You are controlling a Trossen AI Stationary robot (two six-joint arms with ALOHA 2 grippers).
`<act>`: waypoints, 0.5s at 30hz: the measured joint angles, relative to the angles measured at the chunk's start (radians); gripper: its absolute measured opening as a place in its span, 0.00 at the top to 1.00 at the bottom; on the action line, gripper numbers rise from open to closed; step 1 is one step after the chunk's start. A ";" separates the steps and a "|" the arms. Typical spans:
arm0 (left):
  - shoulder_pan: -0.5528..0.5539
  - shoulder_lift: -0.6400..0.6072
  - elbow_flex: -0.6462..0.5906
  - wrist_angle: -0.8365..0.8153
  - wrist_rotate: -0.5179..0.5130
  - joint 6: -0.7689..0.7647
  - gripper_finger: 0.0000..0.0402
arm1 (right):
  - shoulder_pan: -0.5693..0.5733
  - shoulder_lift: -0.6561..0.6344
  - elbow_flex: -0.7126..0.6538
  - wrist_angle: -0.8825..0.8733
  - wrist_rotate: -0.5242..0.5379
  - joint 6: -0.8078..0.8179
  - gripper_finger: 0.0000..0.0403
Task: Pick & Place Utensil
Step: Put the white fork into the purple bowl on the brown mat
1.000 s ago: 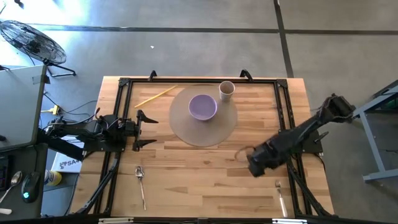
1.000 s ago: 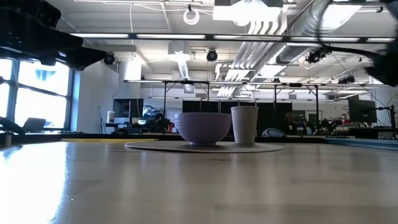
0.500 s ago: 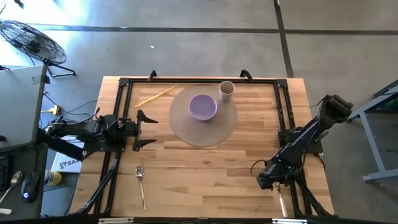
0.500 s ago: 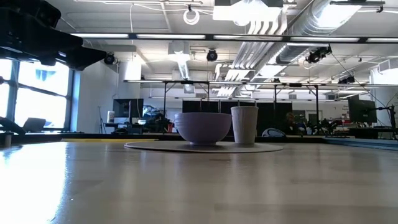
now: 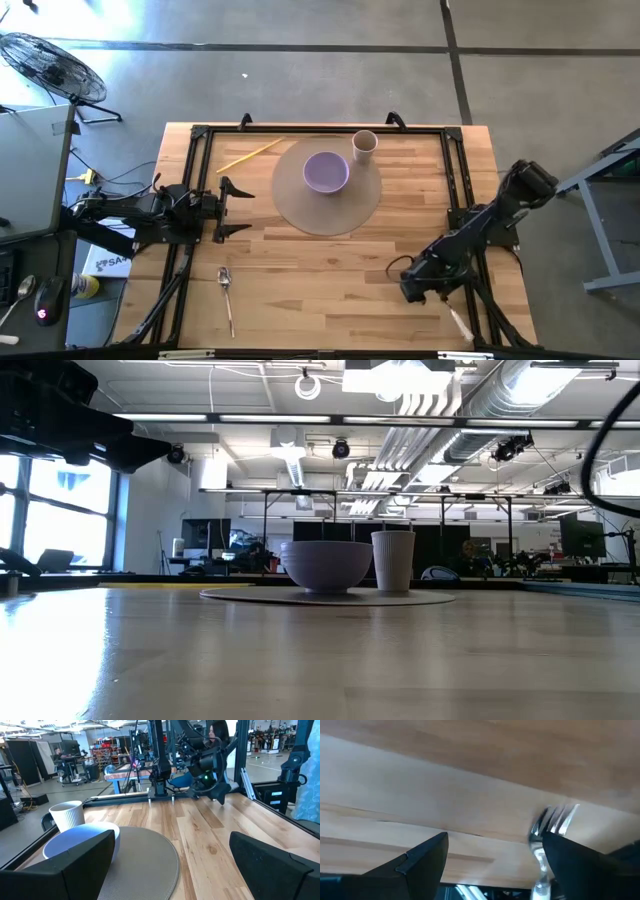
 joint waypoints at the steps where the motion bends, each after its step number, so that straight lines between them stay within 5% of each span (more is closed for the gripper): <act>1: 0.000 0.000 0.000 0.000 0.000 0.000 0.04 | -0.012 0.000 0.001 0.000 0.004 -0.016 0.21; 15: 0.000 0.000 0.000 0.000 0.000 0.000 0.04 | -0.170 -0.002 0.003 -0.056 0.000 -0.287 0.21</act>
